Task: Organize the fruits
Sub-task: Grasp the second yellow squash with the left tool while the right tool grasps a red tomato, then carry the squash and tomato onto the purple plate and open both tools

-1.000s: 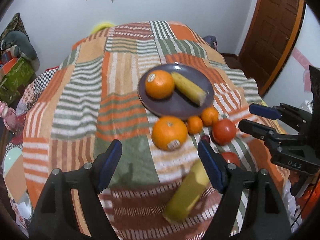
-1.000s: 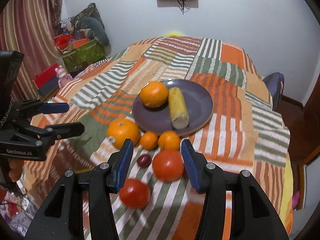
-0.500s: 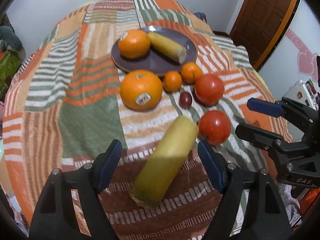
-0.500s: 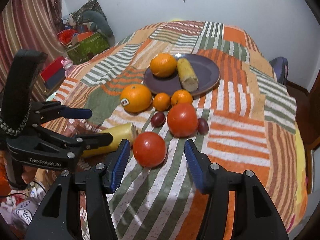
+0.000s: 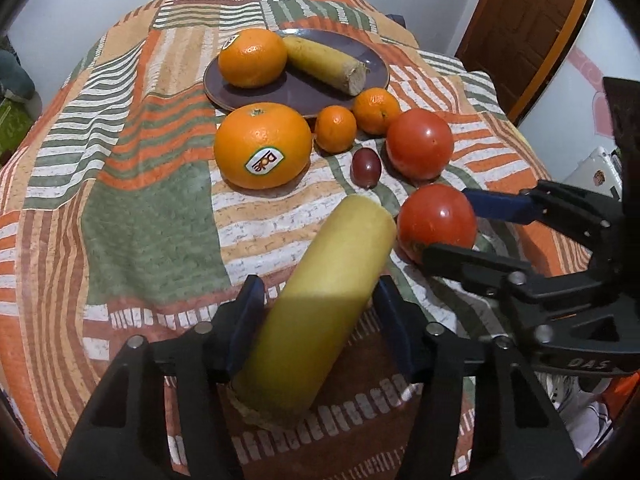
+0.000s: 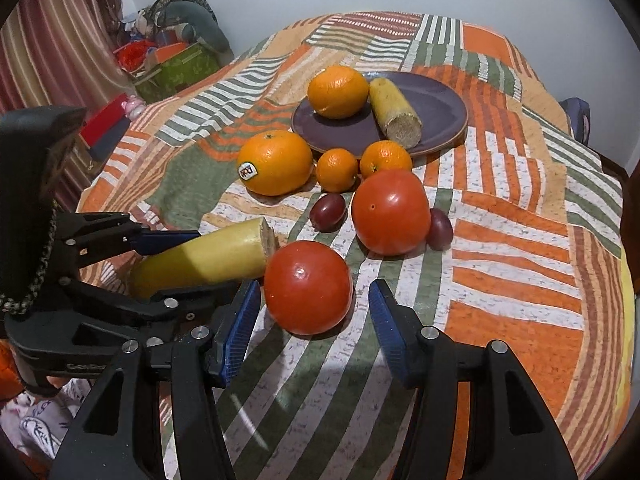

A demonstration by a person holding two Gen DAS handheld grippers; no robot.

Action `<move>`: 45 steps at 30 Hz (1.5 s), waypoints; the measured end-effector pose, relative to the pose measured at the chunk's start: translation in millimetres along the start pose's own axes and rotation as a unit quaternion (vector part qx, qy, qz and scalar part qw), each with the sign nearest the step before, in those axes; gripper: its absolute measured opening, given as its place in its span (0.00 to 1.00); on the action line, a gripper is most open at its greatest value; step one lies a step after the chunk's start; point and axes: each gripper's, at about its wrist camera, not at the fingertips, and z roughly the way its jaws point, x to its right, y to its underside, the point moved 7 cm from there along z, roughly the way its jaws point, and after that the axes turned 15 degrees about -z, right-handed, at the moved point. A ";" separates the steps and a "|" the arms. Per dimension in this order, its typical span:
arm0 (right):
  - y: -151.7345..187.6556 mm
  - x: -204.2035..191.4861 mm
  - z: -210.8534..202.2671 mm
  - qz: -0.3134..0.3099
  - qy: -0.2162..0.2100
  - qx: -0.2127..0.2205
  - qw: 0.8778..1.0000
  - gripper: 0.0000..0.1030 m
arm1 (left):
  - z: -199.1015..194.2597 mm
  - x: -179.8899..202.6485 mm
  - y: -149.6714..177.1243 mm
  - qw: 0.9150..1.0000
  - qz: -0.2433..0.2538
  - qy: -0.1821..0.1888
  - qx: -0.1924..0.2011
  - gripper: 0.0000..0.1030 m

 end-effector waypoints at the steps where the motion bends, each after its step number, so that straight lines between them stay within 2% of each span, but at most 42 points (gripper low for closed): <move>1: 0.4 0.3 1.3 0.001 -0.001 -0.001 1.000 0.51 | 0.4 0.1 -0.8 1.000 -0.001 0.000 0.001 0.53; 9: -0.6 0.6 7.5 0.011 -0.014 0.002 1.000 0.51 | -6.6 -2.3 -2.4 1.000 -0.020 0.015 0.004 0.41; 13: -1.4 -1.7 8.7 0.007 -0.018 0.004 1.000 0.41 | -7.2 -4.7 -1.4 1.000 -0.026 0.013 0.005 0.41; 19: -1.0 -0.3 6.6 0.013 -0.021 0.007 1.000 0.41 | -0.9 -2.2 -3.4 1.000 -0.018 0.006 0.000 0.41; 26: 1.1 1.0 -1.0 0.017 -0.021 0.011 1.000 0.41 | -6.0 -4.1 -8.5 0.999 -0.039 0.019 0.004 0.38; 38: -6.1 11.7 -16.2 0.020 -0.006 0.030 0.999 0.40 | -44.9 1.3 -35.9 0.997 -0.032 0.032 0.056 0.36; 45: -16.2 33.3 -29.5 0.040 0.014 0.051 0.998 0.41 | -57.8 7.1 -62.8 0.995 -0.029 0.039 0.082 0.36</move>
